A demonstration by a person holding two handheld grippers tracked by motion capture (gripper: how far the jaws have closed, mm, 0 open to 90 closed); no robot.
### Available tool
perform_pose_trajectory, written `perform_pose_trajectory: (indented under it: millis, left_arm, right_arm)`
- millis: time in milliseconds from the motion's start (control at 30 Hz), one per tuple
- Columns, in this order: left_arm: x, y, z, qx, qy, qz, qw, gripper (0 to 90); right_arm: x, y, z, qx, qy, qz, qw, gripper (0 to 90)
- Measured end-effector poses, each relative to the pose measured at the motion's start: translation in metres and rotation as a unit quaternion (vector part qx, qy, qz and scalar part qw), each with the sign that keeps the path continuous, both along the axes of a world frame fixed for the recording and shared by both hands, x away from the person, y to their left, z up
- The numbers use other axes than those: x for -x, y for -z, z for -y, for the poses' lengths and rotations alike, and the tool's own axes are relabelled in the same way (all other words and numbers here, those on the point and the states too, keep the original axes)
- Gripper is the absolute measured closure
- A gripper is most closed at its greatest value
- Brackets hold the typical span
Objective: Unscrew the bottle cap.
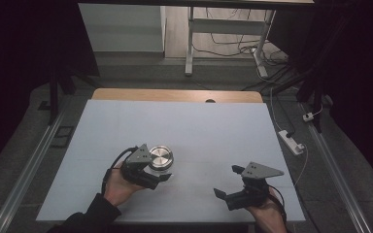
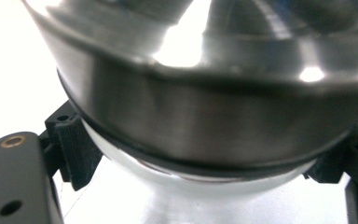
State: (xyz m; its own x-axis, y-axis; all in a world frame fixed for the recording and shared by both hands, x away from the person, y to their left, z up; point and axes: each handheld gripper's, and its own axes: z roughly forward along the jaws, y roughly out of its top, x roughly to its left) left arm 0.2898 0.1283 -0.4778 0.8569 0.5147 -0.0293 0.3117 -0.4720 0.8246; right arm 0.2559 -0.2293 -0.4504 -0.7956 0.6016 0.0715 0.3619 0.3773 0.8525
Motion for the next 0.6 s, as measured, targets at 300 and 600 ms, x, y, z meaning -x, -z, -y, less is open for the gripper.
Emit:
perform_pose_trajectory:
  millis: [300, 600]
  left_arm:
    - [0.002, 0.001, 0.002, -0.005, -0.001, 0.003, 1.0, 15.3]
    - [0.002, 0.002, 0.002, -0.006, -0.002, 0.001, 1.0, 15.3]
  right_arm:
    - [-0.012, -0.012, -0.033, 0.002, -0.037, 0.01, 0.9993, 0.0]
    - [-0.026, -0.021, -0.062, -0.003, -0.068, -0.004, 0.9976, 0.0]
